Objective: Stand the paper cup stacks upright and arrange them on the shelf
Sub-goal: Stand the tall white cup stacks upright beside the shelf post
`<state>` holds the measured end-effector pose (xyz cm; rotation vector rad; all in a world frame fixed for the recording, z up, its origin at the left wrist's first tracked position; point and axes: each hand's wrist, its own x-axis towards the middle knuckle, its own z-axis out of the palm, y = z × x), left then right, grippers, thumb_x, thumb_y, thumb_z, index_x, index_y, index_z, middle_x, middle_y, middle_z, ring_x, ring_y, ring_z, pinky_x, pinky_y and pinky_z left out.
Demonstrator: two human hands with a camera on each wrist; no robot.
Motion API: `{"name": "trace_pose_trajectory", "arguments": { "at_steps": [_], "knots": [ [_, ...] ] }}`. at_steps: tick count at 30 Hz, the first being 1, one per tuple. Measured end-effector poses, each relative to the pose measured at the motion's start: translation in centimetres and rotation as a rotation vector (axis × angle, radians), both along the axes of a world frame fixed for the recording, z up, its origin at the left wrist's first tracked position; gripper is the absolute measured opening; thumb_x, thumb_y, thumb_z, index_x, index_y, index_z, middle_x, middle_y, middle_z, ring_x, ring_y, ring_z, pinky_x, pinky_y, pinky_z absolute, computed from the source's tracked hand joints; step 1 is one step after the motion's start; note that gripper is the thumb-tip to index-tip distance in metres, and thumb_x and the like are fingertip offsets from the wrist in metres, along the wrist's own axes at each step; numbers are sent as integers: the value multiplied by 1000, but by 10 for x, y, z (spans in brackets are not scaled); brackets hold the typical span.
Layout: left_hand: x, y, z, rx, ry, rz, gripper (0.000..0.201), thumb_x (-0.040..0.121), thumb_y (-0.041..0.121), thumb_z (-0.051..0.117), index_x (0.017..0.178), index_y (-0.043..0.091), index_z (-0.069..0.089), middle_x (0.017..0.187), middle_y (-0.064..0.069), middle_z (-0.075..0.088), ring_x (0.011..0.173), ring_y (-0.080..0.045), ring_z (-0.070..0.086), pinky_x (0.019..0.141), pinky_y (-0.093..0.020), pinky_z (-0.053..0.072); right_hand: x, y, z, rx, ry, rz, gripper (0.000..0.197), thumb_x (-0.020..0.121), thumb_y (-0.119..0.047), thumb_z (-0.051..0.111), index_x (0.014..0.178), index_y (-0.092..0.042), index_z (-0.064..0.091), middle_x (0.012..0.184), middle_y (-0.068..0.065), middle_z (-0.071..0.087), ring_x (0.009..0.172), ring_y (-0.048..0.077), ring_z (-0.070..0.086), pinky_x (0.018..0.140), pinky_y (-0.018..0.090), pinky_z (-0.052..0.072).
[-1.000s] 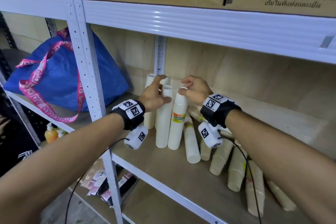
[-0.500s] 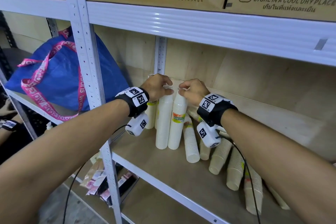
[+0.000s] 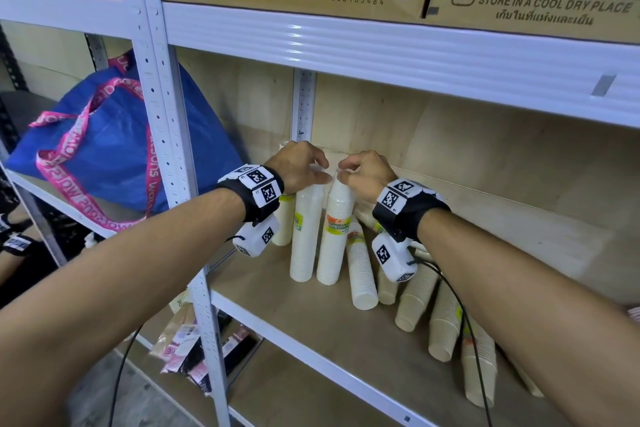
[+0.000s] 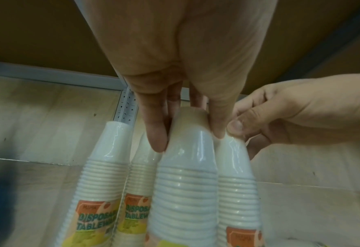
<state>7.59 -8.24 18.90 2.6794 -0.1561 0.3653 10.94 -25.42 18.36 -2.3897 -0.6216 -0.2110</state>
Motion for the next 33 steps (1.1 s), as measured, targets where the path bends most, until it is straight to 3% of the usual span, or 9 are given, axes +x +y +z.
{"name": "trace_pose_trajectory", "arguments": {
  "at_steps": [5,10,17,22,26,33],
  "knots": [
    [-6,1,8,47,79,-40,42,91,25,62,132,19,60,141,0,55,128,-19,50,102,-30,41,0,-1,1,2,5,-6,29,88,-19,63,115,-12,70,121,3,65,113,18,57,86,20,37],
    [-7,3,9,43,60,-25,39,91,36,63,127,23,64,138,-1,57,120,-19,55,96,-28,43,-1,0,1,8,8,-2,30,88,-19,63,116,-11,70,123,3,65,114,18,57,88,21,37],
    [-7,0,8,-2,79,-54,43,91,20,61,133,21,60,142,-2,54,126,-19,52,96,-24,39,4,-1,-1,22,20,-18,30,87,-21,64,115,-13,70,122,3,65,113,18,58,87,21,38],
    [-5,-2,6,-22,57,-47,36,90,31,65,125,24,64,134,-3,59,117,-19,57,87,-25,43,3,0,-2,13,8,-14,30,88,-21,63,115,-13,70,121,3,65,113,19,58,86,21,38],
    [-5,-2,5,-60,89,-49,41,89,24,64,130,21,61,141,0,53,124,-20,53,95,-28,43,3,-2,-1,21,9,-17,28,88,-20,63,114,-13,71,119,1,66,111,17,58,84,20,37],
    [-4,-3,8,-5,67,-56,38,92,22,63,129,15,62,135,-1,59,119,-20,55,89,-26,42,5,-1,-1,11,12,-24,30,88,-21,64,115,-13,70,121,2,65,112,17,58,84,20,36]
  ]
}}
